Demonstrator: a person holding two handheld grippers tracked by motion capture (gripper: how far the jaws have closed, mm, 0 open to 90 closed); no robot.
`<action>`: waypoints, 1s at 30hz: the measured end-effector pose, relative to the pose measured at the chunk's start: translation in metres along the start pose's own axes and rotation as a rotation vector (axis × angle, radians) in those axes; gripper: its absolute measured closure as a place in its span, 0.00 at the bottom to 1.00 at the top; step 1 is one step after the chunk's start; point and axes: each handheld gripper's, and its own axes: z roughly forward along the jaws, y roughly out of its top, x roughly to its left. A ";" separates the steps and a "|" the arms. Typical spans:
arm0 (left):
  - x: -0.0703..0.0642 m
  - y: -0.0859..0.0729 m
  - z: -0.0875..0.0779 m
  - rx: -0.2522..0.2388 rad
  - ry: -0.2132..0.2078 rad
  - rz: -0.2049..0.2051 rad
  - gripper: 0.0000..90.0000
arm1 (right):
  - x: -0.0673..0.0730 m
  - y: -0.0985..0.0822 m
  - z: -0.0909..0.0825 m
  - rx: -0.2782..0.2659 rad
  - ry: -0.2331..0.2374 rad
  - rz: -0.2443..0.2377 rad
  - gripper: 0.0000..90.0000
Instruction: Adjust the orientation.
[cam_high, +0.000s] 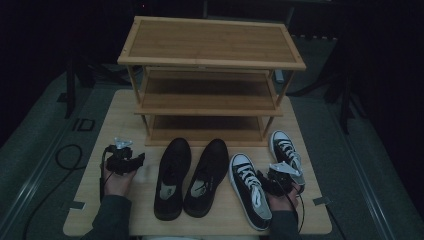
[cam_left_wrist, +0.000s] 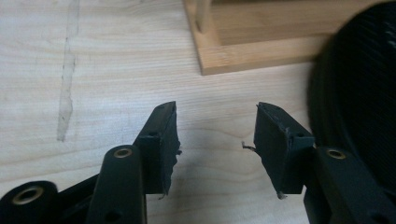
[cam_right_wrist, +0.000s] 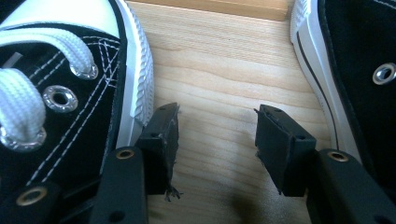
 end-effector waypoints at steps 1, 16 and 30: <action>0.000 0.000 0.000 0.000 0.000 0.000 0.55 | 0.000 0.000 0.000 0.000 0.000 0.000 0.55; -0.028 0.046 -0.050 -0.033 -0.124 0.120 0.59 | 0.000 0.000 0.000 0.001 0.000 0.001 0.55; -0.065 0.046 -0.067 0.037 -0.215 0.246 0.59 | 0.000 0.000 0.000 0.000 0.001 0.004 0.55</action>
